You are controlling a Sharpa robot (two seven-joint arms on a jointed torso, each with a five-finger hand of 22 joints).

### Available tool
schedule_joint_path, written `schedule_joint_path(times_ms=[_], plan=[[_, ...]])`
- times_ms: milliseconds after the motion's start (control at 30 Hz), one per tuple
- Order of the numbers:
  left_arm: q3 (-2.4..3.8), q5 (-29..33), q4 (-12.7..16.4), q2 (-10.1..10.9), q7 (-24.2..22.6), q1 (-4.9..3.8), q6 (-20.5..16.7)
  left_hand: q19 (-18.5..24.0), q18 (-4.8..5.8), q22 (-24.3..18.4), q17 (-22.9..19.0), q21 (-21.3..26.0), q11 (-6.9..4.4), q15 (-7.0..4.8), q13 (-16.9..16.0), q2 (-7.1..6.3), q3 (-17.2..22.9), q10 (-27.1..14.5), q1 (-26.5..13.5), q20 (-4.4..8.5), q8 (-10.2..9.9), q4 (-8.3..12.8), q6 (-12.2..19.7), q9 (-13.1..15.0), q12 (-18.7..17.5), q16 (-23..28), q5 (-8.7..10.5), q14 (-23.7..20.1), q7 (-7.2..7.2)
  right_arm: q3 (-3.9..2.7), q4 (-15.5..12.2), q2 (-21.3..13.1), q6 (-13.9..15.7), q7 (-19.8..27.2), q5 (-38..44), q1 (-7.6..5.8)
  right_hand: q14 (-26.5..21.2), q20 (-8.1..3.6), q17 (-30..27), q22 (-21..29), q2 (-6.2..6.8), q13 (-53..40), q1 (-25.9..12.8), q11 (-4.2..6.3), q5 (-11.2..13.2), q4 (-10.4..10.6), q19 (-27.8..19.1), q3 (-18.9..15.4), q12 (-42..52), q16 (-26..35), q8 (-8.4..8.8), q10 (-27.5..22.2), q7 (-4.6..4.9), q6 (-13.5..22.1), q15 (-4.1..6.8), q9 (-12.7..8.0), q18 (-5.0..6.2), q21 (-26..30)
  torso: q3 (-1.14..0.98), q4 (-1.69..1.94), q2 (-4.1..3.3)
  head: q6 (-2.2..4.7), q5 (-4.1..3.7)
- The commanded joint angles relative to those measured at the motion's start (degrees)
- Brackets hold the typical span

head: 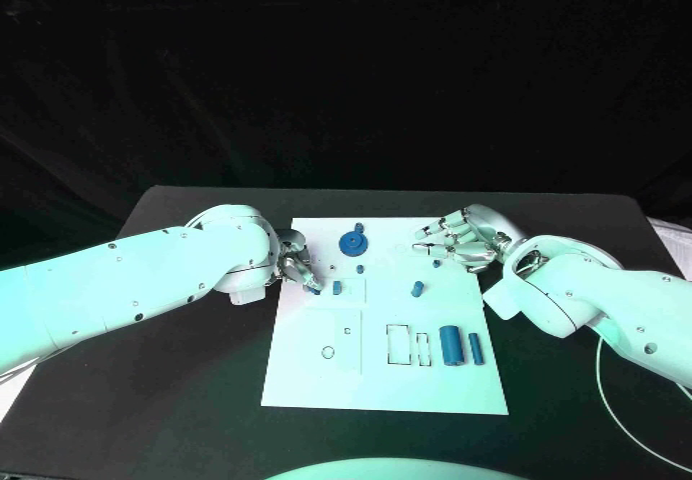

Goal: Assemble the parts on the task board

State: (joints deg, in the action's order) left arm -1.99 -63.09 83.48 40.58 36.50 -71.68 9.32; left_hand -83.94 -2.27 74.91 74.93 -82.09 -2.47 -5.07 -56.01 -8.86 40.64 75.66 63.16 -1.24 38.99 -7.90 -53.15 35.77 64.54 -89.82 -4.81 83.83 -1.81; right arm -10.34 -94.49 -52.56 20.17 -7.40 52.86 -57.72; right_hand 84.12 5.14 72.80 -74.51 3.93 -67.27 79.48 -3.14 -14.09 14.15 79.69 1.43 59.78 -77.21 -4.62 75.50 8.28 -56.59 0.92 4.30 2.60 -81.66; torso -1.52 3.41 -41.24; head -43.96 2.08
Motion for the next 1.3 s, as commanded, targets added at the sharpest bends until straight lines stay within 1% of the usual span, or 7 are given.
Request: schedule_joint_path(times_ms=[33,67,267,733,967,1167,1300], plan=[[-0.32,-0.7,-0.2,-0.6,0.7,0.43,2.6,-2.6,0.14,8.3,15.1,-0.4,-0.04,-0.43,-0.2,0.04,-0.4,0.4,-0.8,0.33,-0.4,0.0,-0.9,-0.1,0.3,-0.2,-0.12,6.2,0.48,0.00,-0.1,0.0,-0.8,0.3,0.5,0.04,2.2,0.01,-0.1,0.1,-0.62,0.0,0.2,0.05,-0.3,-0.1,-0.3,-0.2,-0.2,0.4,-0.09,-0.4,-0.13,-0.2,0.23,0.0,1.19,0.2,-0.03,-0.04,-0.04,-0.06,-0.07],[-0.31,-0.7,-0.3,-0.7,0.8,0.43,2.6,-2.7,0.15,8.3,15.1,-0.4,-0.04,-0.44,-0.3,0.06,-0.4,0.4,-0.8,0.34,-0.4,0.0,-1.0,-0.1,0.3,-0.2,-0.12,6.2,0.50,0.00,-0.2,0.0,-0.8,0.3,0.5,0.04,2.2,0.01,-0.1,0.1,-0.62,0.0,0.2,0.05,-0.3,-0.1,-0.3,-0.2,-0.2,0.4,-0.09,-0.4,-0.13,-0.2,0.23,0.0,1.19,0.2,0.00,0.00,-0.04,-0.05,-0.11],[-0.31,-0.9,-0.5,-1.0,0.8,0.42,2.7,-2.7,0.19,8.5,15.1,-0.5,-0.11,-0.48,-0.6,0.03,-0.8,0.7,-1.2,0.38,-0.4,0.0,-1.2,-0.1,0.6,-0.2,-0.09,6.2,0.57,0.00,-0.2,-0.1,-0.8,0.3,0.5,0.04,2.2,0.00,-0.1,0.1,-0.63,0.1,0.2,0.04,-0.3,-0.1,-0.3,-0.2,-0.2,0.4,-0.10,-0.4,-0.13,-0.2,0.23,0.0,1.19,0.2,-0.03,0.00,-0.08,-0.13,-0.20],[-0.30,-1.2,-0.8,-1.5,0.9,0.42,3.0,-3.0,0.31,8.9,15.1,-1.0,-0.32,-0.64,-1.6,-0.12,-2.9,1.3,-3.4,0.54,-0.5,-0.6,-2.3,-0.5,1.5,-0.2,-0.04,6.2,0.83,0.00,-0.3,-0.2,-0.7,0.3,0.5,0.03,2.1,0.00,-0.2,0.1,-0.64,0.1,0.2,0.04,-0.3,-0.1,-0.3,-0.2,-0.3,0.4,-0.10,-0.4,-0.12,-0.2,0.23,0.0,1.21,0.3,0.04,0.06,-0.02,-0.28,-0.35],[-0.29,-1.4,-1.5,-1.6,1.1,0.42,3.9,-3.1,0.42,9.3,15.1,-1.3,-0.39,-0.74,-2.3,-0.78,-9.5,1.8,-7.8,0.66,-0.5,-3.6,-3.6,-0.8,2.1,-0.2,0.23,6.2,0.90,0.00,-0.4,-0.2,-0.8,0.3,0.4,0.03,2.1,0.00,-0.2,0.2,-0.64,0.1,0.1,0.04,-0.3,0.0,-0.3,-0.2,-0.3,0.5,-0.10,-0.4,-0.12,-0.2,0.23,0.0,1.21,0.3,0.06,0.08,0.02,-0.25,-0.35],[-0.25,-1.8,-1.7,-1.5,1.1,0.42,4.1,-3.2,0.44,9.4,15.1,-1.3,-0.46,-0.85,-2.8,-0.25,-15.9,2.0,-8.4,0.76,-0.9,-5.1,-4.0,-1.2,2.4,-0.2,0.16,6.2,1.03,0.00,-0.4,-0.3,-0.8,0.3,0.4,0.03,2.1,0.00,-0.2,0.2,-0.64,0.1,0.1,0.04,-0.3,0.0,-0.3,-0.3,-0.3,0.5,-0.10,-0.4,-0.12,-0.2,0.23,0.0,1.21,0.3,0.10,0.06,-0.01,-0.23,-0.43],[-0.22,-2.0,-1.4,-1.4,1.1,0.42,3.6,-3.2,0.46,9.5,15.1,-1.3,-0.53,-0.88,-3.1,0.28,-18.5,2.2,-7.9,0.81,-1.0,-5.6,-4.3,-1.4,2.6,-0.2,0.16,6.2,1.10,0.00,-0.4,-0.3,-0.6,0.4,0.4,0.03,2.1,0.00,-0.2,0.2,-0.64,0.1,0.1,0.04,-0.3,0.0,-0.3,-0.3,-0.3,0.5,-0.10,-0.4,-0.12,-0.2,0.23,0.0,1.21,0.3,0.10,0.06,0.01,-0.25,-0.44]])
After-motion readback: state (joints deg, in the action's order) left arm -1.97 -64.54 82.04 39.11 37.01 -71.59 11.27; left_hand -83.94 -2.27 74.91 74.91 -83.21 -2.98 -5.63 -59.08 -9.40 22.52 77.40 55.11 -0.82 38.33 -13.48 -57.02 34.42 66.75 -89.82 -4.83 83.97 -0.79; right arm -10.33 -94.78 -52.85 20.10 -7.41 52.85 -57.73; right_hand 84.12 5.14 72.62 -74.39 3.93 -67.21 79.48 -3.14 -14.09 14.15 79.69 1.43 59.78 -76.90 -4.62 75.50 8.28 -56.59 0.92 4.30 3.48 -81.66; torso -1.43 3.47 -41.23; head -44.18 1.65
